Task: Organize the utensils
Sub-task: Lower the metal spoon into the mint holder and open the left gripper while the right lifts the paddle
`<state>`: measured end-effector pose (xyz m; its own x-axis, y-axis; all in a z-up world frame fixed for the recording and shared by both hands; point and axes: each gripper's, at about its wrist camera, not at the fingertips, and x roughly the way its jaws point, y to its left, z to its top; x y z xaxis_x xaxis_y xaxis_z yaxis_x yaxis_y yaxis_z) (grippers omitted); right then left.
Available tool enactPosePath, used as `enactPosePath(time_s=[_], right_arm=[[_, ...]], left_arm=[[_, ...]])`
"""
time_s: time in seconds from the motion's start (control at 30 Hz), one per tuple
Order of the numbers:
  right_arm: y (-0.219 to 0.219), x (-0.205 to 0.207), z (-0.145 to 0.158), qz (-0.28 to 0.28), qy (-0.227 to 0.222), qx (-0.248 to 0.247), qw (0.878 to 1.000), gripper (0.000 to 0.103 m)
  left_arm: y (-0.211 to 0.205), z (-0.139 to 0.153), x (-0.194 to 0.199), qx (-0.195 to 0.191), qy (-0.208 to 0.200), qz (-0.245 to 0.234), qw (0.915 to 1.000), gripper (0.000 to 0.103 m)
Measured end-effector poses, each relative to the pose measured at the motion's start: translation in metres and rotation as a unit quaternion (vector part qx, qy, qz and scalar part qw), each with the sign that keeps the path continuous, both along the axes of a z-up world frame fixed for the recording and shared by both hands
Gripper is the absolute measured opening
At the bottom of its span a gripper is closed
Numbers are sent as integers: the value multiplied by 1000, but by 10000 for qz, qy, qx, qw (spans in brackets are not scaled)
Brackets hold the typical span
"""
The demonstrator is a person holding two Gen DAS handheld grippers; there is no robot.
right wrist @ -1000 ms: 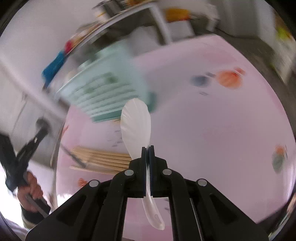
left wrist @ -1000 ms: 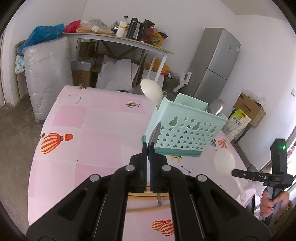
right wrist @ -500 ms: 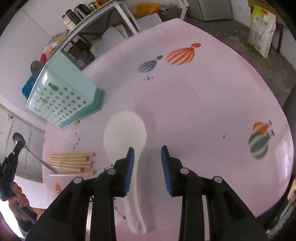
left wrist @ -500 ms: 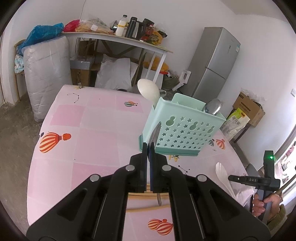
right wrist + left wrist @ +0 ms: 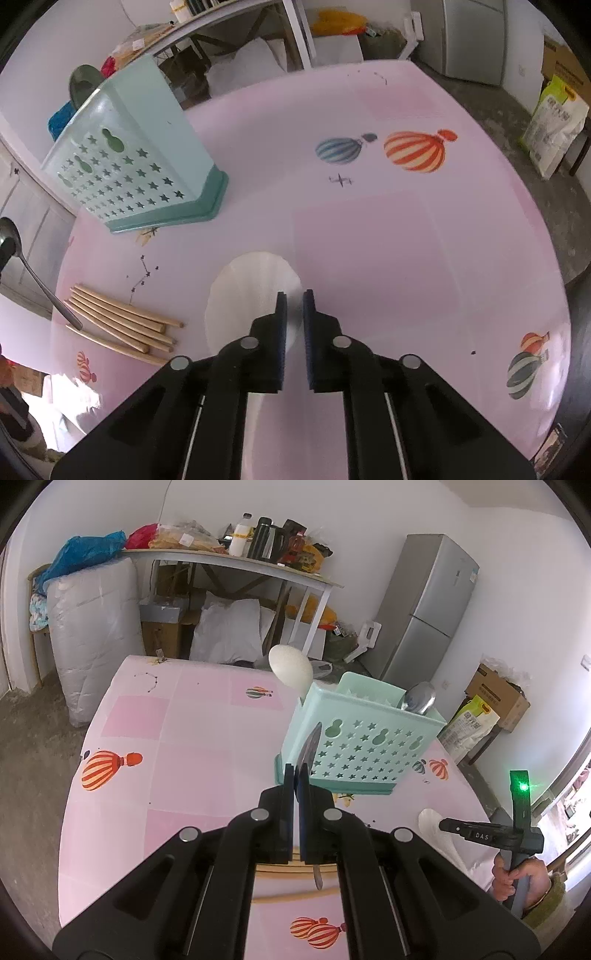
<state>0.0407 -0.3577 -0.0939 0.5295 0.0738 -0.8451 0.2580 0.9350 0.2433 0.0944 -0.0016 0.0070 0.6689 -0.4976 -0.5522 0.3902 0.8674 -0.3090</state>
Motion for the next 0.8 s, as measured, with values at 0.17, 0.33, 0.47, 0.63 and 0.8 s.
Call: enactPosePath(time_s=[0.17,0.33,0.47,0.63,0.8], right_arm=[[7,-12,15,41,-271,-117,9996,3],[8,-24,35,-86,-507,-176,9985,2],[5,-38,53,-251,-763,-209,9965,2],[2,-51,72,-369,-1038,-253,9936,2],[1,-62,88,-443,-1314,-219,9901,2]], left_arm=[[-1,18,-2,-143,-105,-94,9998,0],[0,56,5,-452,-526,-140,9975,0],[-3,86,17,-609,-979,-72,9933,0],[-18,113,41,-692,-1539,175,9855,0],[-41,102,74,-441,-1585,438,9854,1]])
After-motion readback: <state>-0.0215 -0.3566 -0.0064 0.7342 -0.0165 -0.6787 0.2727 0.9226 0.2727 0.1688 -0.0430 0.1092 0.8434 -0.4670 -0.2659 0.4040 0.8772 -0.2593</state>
